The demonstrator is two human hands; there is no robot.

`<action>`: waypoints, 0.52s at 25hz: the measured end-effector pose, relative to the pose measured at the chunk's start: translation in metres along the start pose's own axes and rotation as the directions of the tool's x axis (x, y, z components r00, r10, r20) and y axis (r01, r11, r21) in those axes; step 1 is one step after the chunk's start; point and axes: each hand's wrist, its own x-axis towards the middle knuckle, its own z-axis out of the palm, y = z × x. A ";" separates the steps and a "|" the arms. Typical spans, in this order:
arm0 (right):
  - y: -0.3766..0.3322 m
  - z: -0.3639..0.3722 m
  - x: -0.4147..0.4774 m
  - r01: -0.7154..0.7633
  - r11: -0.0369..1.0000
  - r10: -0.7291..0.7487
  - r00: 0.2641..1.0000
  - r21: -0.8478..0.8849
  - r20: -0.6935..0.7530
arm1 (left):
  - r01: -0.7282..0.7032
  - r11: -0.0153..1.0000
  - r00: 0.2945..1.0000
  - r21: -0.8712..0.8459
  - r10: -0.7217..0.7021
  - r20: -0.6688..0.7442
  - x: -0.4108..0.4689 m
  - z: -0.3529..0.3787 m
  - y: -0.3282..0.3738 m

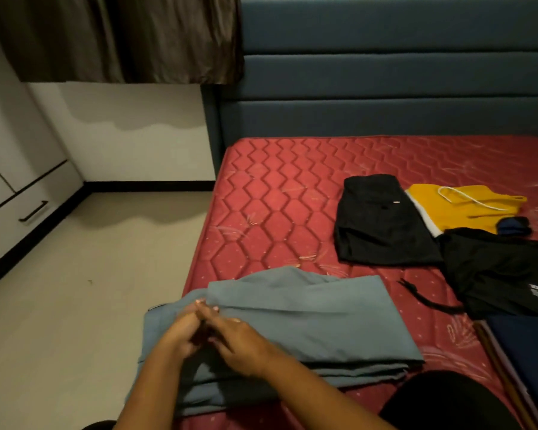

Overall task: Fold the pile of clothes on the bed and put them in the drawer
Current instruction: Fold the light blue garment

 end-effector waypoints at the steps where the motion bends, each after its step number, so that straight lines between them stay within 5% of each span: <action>1: 0.002 0.003 0.002 0.045 0.998 -0.045 0.999 -0.044 -0.004 | -0.071 0.995 0.997 0.065 0.072 -0.011 0.007 -0.010 0.004; 3: 0.014 0.003 0.001 0.105 0.968 -0.109 0.994 -0.227 -0.006 | -0.154 0.970 0.984 0.186 0.169 -0.063 0.019 -0.030 0.007; 6: 0.039 0.003 -0.010 0.041 0.852 0.021 0.993 -0.522 0.112 | -0.194 0.867 0.928 0.460 0.315 -0.202 0.030 -0.071 -0.005; 9: 0.055 0.005 -0.020 -0.024 0.815 0.151 0.973 -0.578 0.172 | -0.218 0.729 0.872 0.649 0.444 -0.206 0.025 -0.091 -0.029; 13: 0.057 0.018 -0.019 0.010 0.800 0.158 0.961 -0.601 0.226 | -0.233 0.706 0.886 0.669 0.437 -0.154 0.014 -0.088 -0.057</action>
